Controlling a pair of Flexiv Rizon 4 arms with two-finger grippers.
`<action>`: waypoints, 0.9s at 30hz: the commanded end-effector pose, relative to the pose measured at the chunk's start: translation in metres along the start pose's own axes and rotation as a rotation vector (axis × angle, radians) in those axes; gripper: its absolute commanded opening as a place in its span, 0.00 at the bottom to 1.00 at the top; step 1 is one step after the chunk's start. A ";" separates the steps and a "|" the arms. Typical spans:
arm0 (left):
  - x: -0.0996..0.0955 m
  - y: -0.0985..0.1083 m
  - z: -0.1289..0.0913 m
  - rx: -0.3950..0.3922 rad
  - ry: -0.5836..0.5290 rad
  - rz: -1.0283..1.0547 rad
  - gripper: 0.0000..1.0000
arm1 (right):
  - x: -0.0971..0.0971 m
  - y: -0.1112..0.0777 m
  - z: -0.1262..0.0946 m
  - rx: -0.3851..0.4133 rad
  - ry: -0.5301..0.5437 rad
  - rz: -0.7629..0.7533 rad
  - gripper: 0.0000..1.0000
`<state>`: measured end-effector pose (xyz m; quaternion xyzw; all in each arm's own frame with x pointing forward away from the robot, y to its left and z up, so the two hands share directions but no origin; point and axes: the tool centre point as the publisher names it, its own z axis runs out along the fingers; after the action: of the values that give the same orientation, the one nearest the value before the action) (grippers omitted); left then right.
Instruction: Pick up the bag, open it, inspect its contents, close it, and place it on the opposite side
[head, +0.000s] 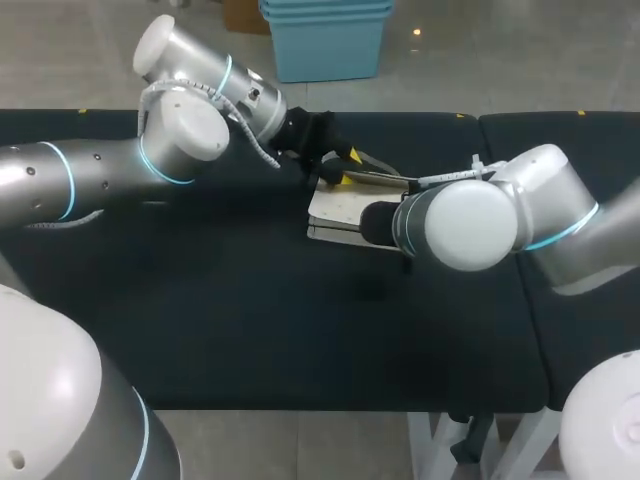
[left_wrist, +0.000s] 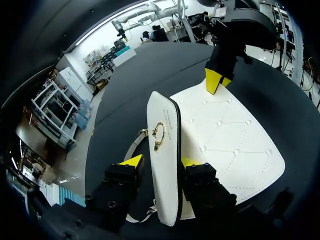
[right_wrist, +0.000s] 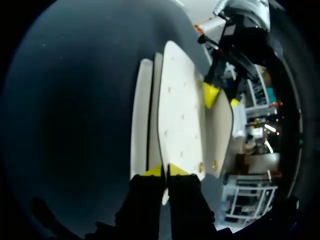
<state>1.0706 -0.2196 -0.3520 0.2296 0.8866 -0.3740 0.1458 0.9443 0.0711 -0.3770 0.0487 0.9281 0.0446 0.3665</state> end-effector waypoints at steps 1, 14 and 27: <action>-0.014 0.009 0.016 0.013 0.023 -0.011 0.42 | 0.005 -0.003 0.002 -0.013 -0.019 0.001 0.00; -0.020 0.010 0.025 0.023 0.054 -0.037 0.15 | 0.005 -0.003 0.002 -0.013 -0.019 0.001 0.00; -0.020 0.012 0.019 0.065 0.061 -0.075 0.00 | 0.005 -0.003 0.002 -0.013 -0.019 0.001 0.00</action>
<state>1.0932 -0.2331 -0.3622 0.2113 0.8880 -0.3968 0.0968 0.9442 0.0714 -0.3768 0.0487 0.9281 0.0449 0.3665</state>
